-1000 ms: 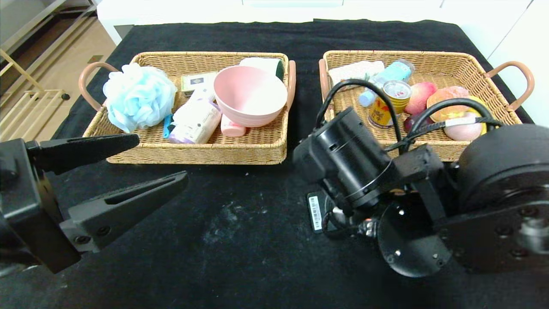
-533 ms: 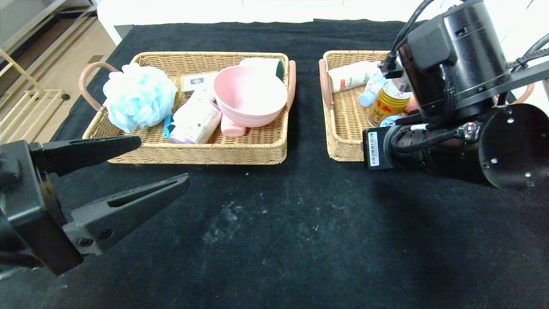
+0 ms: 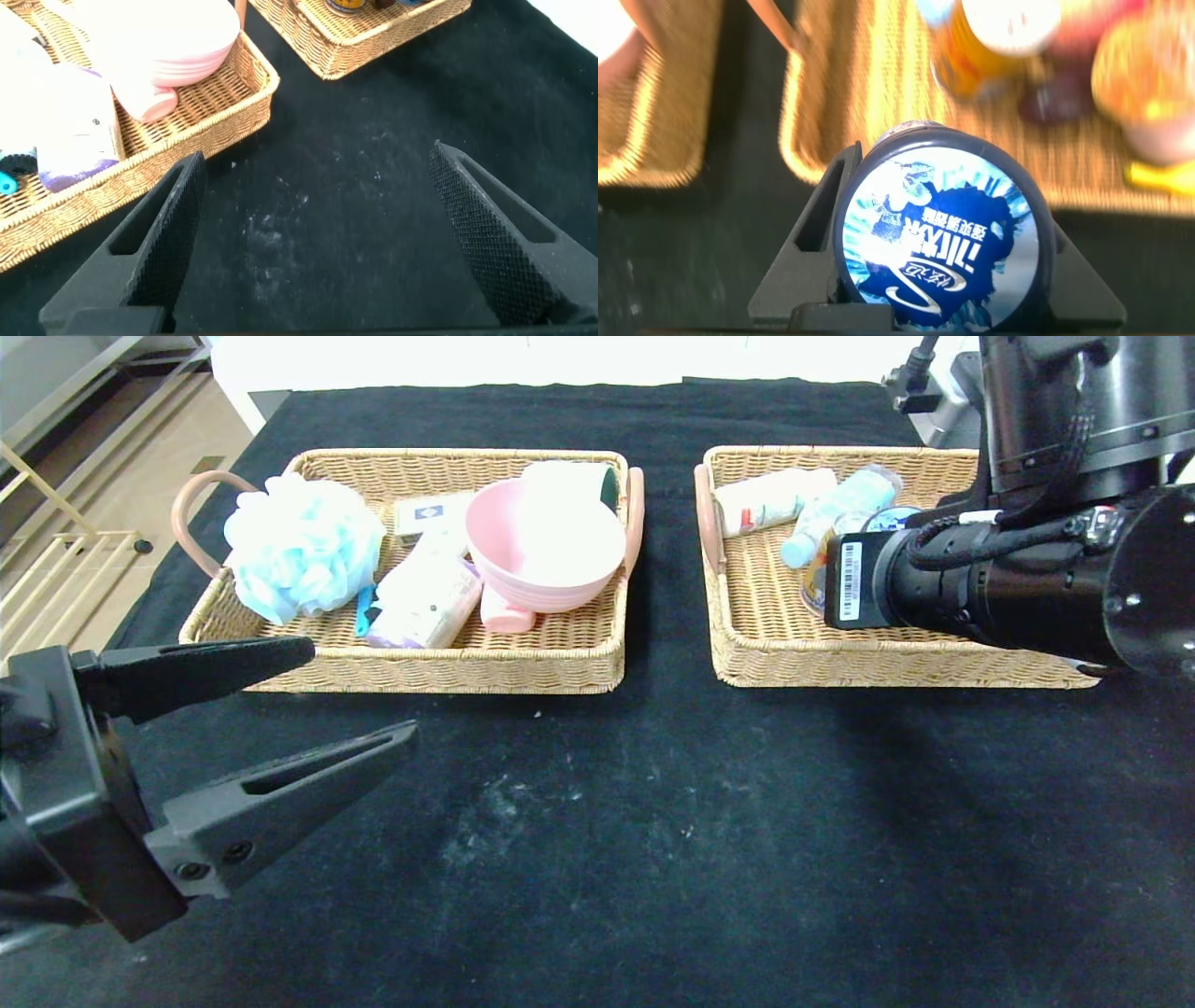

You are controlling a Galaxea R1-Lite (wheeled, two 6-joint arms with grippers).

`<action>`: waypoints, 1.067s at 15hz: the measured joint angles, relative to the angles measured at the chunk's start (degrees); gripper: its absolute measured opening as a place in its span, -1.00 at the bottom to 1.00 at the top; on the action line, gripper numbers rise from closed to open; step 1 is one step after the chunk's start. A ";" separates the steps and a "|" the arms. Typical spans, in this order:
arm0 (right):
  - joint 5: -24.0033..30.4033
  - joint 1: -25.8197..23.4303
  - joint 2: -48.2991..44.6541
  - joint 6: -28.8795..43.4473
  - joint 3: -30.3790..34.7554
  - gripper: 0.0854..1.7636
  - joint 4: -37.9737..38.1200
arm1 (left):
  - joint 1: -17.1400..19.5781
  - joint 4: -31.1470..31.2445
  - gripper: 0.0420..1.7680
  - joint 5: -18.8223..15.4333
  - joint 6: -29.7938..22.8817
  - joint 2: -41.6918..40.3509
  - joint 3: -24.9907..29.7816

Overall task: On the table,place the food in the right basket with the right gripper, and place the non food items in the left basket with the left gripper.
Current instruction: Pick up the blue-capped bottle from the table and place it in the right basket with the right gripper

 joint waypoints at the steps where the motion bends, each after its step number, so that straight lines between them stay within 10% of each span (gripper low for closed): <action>1: 0.50 -0.22 0.52 -1.84 -0.13 -0.06 -2.45 | 0.00 -0.01 0.94 -0.02 0.02 -0.06 -0.02; 16: 9.84 -7.45 13.18 -13.52 -0.52 -0.06 -31.94 | 0.23 -0.09 0.94 0.28 -0.06 0.05 -0.20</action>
